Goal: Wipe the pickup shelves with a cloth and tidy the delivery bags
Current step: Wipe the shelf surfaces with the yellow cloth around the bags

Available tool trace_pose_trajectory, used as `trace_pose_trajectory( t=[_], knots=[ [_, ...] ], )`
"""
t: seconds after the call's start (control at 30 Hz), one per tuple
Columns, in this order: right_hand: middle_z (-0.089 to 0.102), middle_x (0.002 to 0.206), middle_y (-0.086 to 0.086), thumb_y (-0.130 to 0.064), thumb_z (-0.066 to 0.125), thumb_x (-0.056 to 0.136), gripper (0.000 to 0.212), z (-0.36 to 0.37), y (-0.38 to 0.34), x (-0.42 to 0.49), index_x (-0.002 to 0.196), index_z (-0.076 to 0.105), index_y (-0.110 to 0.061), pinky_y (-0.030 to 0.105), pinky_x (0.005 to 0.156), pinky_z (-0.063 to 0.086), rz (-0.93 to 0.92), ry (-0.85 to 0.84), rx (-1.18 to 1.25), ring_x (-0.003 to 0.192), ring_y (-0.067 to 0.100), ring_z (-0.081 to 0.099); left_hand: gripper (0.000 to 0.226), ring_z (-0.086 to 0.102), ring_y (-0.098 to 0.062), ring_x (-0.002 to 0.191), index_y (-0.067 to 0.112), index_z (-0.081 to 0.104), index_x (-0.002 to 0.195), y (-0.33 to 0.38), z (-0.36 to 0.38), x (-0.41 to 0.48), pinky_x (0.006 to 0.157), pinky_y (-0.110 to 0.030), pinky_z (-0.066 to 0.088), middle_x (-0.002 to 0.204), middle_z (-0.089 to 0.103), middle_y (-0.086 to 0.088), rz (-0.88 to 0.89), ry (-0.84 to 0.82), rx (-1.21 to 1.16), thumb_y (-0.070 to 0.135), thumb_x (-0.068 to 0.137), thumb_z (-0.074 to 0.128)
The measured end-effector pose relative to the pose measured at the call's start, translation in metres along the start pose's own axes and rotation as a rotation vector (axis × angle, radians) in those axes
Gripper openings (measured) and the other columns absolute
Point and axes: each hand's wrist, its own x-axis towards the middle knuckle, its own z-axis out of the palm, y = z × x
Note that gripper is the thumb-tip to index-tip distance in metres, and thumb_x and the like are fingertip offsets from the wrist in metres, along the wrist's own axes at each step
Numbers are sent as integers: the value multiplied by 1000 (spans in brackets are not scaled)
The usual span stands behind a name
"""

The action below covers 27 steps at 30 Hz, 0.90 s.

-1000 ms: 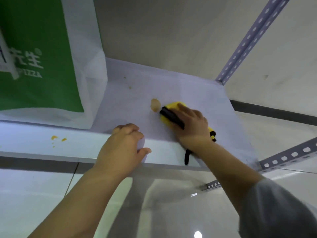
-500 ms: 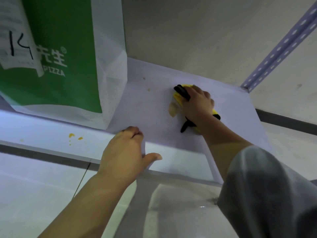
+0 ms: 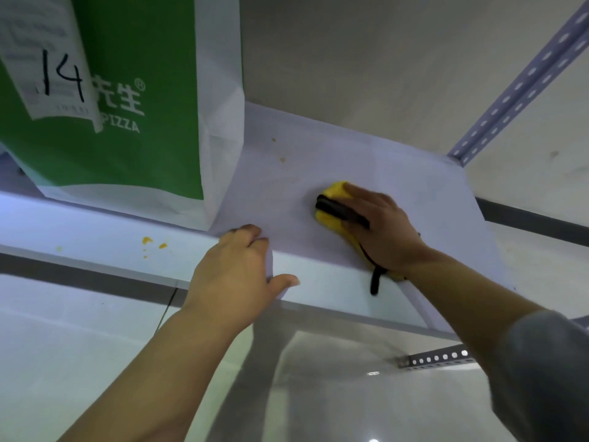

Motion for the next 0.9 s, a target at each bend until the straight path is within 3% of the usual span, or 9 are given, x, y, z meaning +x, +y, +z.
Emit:
trace_pose_trajectory(
  t=[0.13, 0.33, 0.5, 0.6, 0.73, 0.9],
  knots=[
    [29, 153, -7, -44, 43, 95, 43, 5, -8, 22, 138, 41, -39, 42, 111, 20, 195, 26, -92, 137, 27, 25, 70, 35, -20, 124, 14, 56, 123, -1, -3, -2, 97, -29, 34, 137, 44, 0, -7, -3, 29, 63, 74, 58],
    [34, 150, -10, -35, 54, 91, 43, 2, -32, -33, 133, 49, -36, 36, 109, 17, -102, -63, 32, 137, 27, 28, 62, 32, -19, 128, 15, 54, 125, -3, -6, -9, 100, -28, 31, 140, 42, 0, 23, -26, 26, 59, 81, 53],
    [40, 147, -5, -28, 54, 93, 39, 3, -39, -35, 132, 52, -30, 42, 109, 23, -117, -62, 1, 137, 32, 32, 56, 32, -17, 132, 19, 53, 128, -8, -10, -16, 103, -28, 31, 143, 40, 1, 46, -62, 27, 55, 86, 48],
    [43, 145, -1, -28, 53, 93, 38, 5, -39, -33, 130, 55, -27, 45, 106, 26, -149, -55, -8, 135, 35, 34, 43, 44, -19, 120, 18, 64, 111, -8, -16, -20, 90, -29, 39, 130, 51, 0, 20, -51, 18, 50, 85, 54],
    [41, 146, -3, -27, 52, 94, 39, 9, -39, -11, 133, 52, -29, 46, 107, 26, -263, -105, 5, 138, 34, 30, 43, 45, -17, 115, 18, 61, 112, -9, -18, -24, 88, -30, 44, 125, 53, 2, 6, -80, 45, 51, 88, 46],
    [41, 147, -3, -37, 45, 94, 40, 24, -45, 60, 133, 50, -32, 47, 108, 24, -368, -96, -59, 139, 34, 28, 36, 42, -12, 119, 23, 57, 105, -9, -13, -21, 86, -23, 35, 126, 48, 9, 0, -110, 54, 51, 91, 37]
  ],
)
